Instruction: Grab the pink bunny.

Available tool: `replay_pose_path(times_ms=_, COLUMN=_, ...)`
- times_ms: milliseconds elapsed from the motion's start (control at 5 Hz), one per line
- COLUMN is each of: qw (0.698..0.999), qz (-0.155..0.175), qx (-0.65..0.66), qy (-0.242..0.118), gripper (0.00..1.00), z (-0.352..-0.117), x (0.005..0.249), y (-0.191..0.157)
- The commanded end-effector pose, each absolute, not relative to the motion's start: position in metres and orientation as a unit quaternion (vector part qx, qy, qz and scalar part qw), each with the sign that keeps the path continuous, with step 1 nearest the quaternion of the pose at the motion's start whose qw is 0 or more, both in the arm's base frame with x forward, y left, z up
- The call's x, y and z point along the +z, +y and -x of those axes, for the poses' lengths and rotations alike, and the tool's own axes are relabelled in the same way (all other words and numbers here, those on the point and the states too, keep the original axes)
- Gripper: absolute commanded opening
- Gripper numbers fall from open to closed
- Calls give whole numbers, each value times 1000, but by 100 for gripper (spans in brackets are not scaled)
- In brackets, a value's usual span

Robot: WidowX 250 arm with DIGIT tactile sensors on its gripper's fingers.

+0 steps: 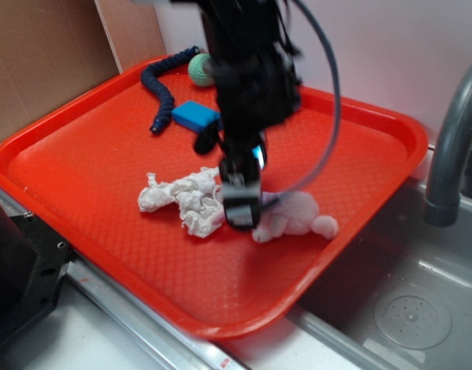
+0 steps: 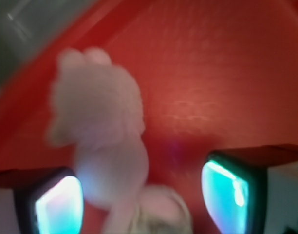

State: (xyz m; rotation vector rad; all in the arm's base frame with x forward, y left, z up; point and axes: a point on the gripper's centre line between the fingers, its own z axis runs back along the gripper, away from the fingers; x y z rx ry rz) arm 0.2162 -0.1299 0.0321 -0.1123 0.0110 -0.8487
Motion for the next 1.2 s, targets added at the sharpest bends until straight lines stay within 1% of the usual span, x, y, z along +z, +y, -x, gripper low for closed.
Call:
replay_pose_path(times_ms=0, qw=881, qz=64, qx=-468, qy=-9, gripper=0, z=-146, x=6, y=-140)
replay_pose_path(times_ms=200, qw=881, qz=54, qx=-469, qy=-19, gripper=0, z=-134, x=10, y=-135)
replay_pose_path(times_ms=400, qw=902, qz=47, qx=-426, qy=-49, gripper=0, z=-183, x=58, y=-134)
replay_pose_path(times_ms=600, qw=930, qz=50, qx=-352, qy=-91, gripper=0, z=-200, x=109, y=-107)
replay_pose_path(times_ms=800, qw=942, qz=41, qx=-310, qy=-123, gripper=0, z=-200, x=160, y=-87)
replay_pose_path(times_ms=1000, qw=959, qz=11, qx=-251, qy=-131, gripper=0, z=-192, x=179, y=-74)
